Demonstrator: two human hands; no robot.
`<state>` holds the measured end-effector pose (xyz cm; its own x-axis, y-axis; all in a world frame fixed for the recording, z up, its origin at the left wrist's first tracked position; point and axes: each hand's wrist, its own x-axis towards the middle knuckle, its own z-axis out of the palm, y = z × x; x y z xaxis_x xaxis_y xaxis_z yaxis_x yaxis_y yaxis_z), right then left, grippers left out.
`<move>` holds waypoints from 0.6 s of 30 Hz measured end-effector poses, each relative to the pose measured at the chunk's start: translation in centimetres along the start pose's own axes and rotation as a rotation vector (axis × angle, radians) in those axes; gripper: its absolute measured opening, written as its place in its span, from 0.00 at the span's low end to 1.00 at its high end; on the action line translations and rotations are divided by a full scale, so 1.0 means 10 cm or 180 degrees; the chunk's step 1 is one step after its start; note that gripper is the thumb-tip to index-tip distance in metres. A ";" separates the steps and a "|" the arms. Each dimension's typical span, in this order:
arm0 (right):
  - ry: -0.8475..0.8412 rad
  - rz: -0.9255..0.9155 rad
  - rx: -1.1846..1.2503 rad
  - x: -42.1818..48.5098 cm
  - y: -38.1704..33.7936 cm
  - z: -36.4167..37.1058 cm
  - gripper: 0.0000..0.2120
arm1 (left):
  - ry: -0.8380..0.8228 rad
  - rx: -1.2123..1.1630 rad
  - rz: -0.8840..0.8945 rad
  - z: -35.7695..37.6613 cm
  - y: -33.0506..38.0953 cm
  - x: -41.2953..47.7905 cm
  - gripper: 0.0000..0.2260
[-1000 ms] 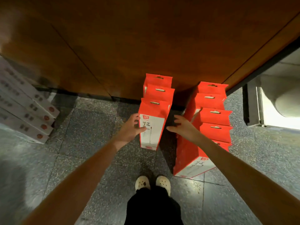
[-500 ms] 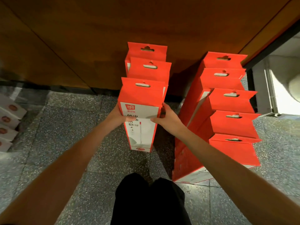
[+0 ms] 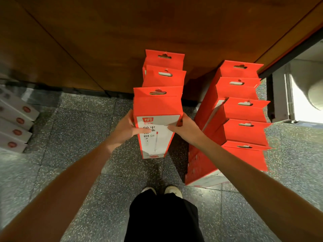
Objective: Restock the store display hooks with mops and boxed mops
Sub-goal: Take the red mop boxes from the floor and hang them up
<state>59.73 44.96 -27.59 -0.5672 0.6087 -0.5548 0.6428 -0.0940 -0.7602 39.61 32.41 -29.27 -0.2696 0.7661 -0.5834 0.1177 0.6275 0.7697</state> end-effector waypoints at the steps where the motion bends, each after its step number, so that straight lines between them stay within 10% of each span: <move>1: 0.0007 -0.0025 0.0012 -0.09 -0.11 -0.05 0.22 | 0.0058 0.0021 -0.0002 -0.06 0.17 -0.11 0.40; 7: -0.0058 -0.0270 0.0154 -0.80 -1.06 -0.49 0.40 | 0.0235 0.0124 -0.0025 -0.59 1.39 -0.97 0.39; 18: 0.0104 -0.1091 0.0073 -2.46 -3.25 -1.58 0.41 | 0.0236 0.0328 0.1017 -1.46 4.00 -2.84 0.27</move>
<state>60.91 45.48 16.16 -0.7311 0.6328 -0.2550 0.4057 0.1028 -0.9082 38.06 33.72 21.83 -0.2718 0.9164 -0.2938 0.3022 0.3711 0.8780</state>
